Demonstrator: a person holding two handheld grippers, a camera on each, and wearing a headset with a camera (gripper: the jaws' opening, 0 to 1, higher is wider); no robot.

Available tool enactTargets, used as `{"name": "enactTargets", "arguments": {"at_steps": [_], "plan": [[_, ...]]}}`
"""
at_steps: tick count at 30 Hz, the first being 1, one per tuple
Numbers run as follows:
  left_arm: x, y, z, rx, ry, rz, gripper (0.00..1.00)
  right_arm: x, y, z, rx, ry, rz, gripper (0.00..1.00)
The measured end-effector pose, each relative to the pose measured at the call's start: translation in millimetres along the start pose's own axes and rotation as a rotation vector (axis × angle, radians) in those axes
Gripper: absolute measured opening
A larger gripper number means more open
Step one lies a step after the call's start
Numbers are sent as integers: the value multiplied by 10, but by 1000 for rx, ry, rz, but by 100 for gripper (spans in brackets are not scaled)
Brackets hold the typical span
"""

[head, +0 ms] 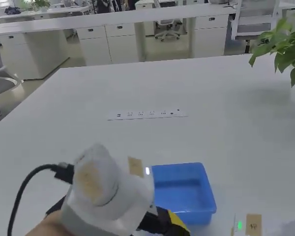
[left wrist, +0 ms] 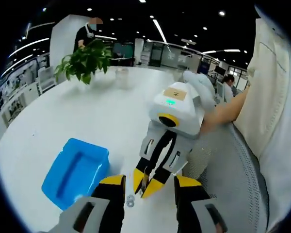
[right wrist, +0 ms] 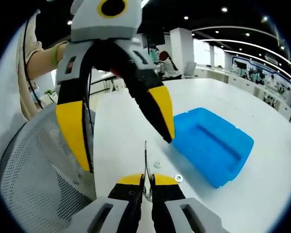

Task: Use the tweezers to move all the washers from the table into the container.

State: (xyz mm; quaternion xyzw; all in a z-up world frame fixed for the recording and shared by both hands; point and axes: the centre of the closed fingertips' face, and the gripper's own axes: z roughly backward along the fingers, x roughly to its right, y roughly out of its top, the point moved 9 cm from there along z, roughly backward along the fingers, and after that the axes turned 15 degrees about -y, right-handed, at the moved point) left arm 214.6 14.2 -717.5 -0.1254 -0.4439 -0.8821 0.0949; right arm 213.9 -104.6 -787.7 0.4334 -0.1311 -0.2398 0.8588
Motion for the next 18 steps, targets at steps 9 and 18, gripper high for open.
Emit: {"name": "enactTargets", "arguments": {"at_steps": [9,18], "plan": [[285,-403,230,221,269,156,73,133,-71,-10,18,17,-317,2],[545,-705,428,418,521,229,89,140,-83,18,19,32,-353,3]]}}
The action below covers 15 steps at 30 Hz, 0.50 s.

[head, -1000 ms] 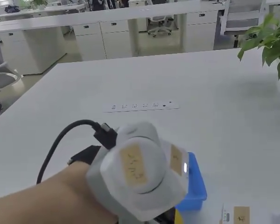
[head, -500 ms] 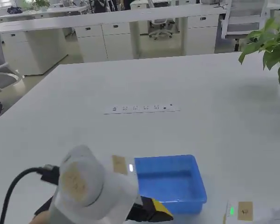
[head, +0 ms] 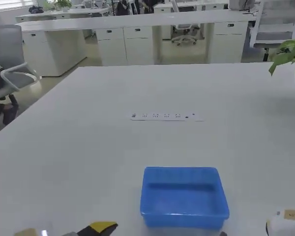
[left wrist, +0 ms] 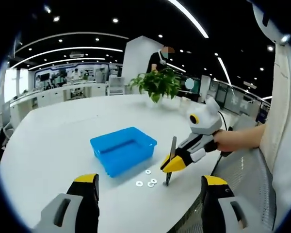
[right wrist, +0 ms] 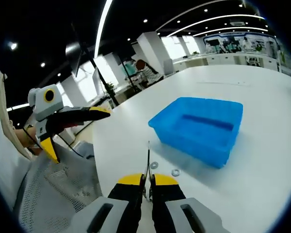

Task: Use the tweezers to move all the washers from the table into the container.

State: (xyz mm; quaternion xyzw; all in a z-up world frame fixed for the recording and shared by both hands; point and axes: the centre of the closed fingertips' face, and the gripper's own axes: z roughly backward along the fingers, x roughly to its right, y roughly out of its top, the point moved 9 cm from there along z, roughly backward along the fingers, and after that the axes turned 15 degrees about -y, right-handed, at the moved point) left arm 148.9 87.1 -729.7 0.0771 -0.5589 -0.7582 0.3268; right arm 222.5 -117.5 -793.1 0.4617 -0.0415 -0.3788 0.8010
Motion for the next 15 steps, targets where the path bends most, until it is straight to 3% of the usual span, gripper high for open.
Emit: {"name": "enactTargets", "arguments": {"at_steps": [4,7,9,12,15], "plan": [[-9,-32,15,92,72,7,98,57,28,50,10,8,-43,3],[-14,7,31,109,99,-75,99,103,77,100,26,10,-78,3],[-6,37,25,151,95,-105,99,136,117,139,33,-5,-66,3],[-4,51,35,191,78,-77,99,172,228,214,50,-22,-49,3],[-22,89,78,245,97,-78,99,201,363,258,67,-38,-25,3]]}}
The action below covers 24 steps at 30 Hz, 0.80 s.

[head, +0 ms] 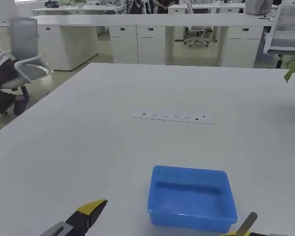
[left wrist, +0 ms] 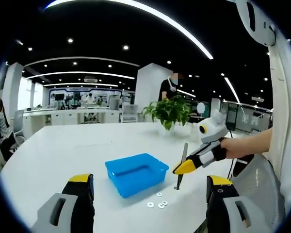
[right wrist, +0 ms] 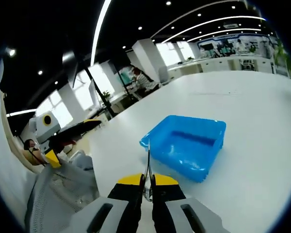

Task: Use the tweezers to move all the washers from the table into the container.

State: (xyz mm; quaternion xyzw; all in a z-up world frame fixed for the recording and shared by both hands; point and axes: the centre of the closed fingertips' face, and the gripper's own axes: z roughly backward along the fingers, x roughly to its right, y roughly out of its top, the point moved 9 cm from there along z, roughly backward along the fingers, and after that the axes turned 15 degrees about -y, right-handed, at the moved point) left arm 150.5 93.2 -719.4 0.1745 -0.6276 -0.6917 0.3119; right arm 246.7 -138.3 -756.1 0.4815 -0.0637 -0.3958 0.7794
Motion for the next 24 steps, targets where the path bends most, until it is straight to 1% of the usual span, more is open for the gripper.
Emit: {"name": "enactTargets", "arguments": {"at_steps": [2,5,7,10,12,14,17,20,22,24], "plan": [[-22,35,28,49,9,9,99,20,110,16,17,-13,31,3],[-50,57,63,92,23,18,99,36,261,31,40,-23,55,3],[-64,59,69,95,32,22,99,47,342,31,55,-22,66,3],[-90,66,100,119,48,20,99,105,464,-11,73,-30,88,3],[-88,82,106,131,51,23,98,135,498,-40,74,-33,89,3],[-90,104,122,153,55,33,95,188,577,-109,85,-53,89,3],[-85,116,120,159,63,26,96,245,639,-198,90,-74,92,3],[-77,119,117,161,60,33,95,310,666,-305,84,-95,92,3],[-73,128,122,166,65,29,95,360,658,-390,70,-120,118,3],[-72,134,124,169,66,27,95,422,632,-470,40,-152,145,3]]}}
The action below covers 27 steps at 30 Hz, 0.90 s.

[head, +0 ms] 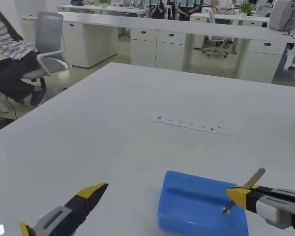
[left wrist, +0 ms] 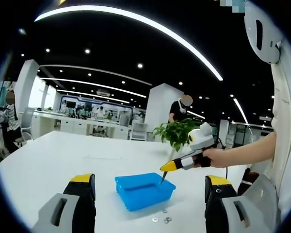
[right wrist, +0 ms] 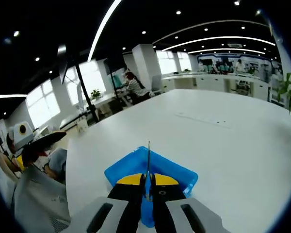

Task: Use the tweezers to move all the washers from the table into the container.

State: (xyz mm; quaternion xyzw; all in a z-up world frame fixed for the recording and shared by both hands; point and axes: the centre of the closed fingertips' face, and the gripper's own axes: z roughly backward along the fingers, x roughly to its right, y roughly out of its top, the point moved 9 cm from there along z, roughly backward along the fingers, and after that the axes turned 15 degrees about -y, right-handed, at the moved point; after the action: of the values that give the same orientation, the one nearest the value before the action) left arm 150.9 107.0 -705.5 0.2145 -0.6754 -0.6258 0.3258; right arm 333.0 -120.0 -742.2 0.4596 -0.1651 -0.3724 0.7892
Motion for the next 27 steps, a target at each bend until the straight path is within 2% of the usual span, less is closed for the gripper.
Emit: {"name": "enactTargets", "arguments": {"at_steps": [4,9,14,18,23,27], "plan": [[-22,-16,17,-15,9,-8,95,69,-53,-120,-27,-36,38,3],[-22,-13,30,-20,18,-31,97,69,-93,-201,-42,-40,43,3],[-38,-11,47,-12,25,-20,96,77,-185,-253,-75,-46,42,3],[-52,-16,59,-16,35,-14,96,90,-208,-285,-71,-45,41,3],[-55,-43,53,-72,52,-46,98,96,-220,-307,-75,-45,57,3],[-55,-60,46,-91,46,-50,98,53,-240,-314,-76,-40,96,4]]}}
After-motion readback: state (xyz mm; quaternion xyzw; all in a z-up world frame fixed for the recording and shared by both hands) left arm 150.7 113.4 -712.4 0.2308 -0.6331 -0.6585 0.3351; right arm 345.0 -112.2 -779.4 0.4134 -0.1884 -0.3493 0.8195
